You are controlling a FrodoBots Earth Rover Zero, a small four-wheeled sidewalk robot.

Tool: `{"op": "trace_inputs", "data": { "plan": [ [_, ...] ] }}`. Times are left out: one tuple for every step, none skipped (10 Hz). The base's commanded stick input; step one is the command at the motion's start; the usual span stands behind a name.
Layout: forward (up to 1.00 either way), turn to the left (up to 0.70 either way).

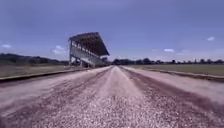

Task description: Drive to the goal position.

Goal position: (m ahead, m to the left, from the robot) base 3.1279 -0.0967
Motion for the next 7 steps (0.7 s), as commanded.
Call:
{"op": "trace_inputs", "data": {
  "plan": [
    [1.00,0.00],
    [1.00,0.00],
    [1.00,0.00],
    [1.00,0.00],
    [1.00,0.00],
    [1.00,0.00],
    [1.00,0.00]
  ]
}}
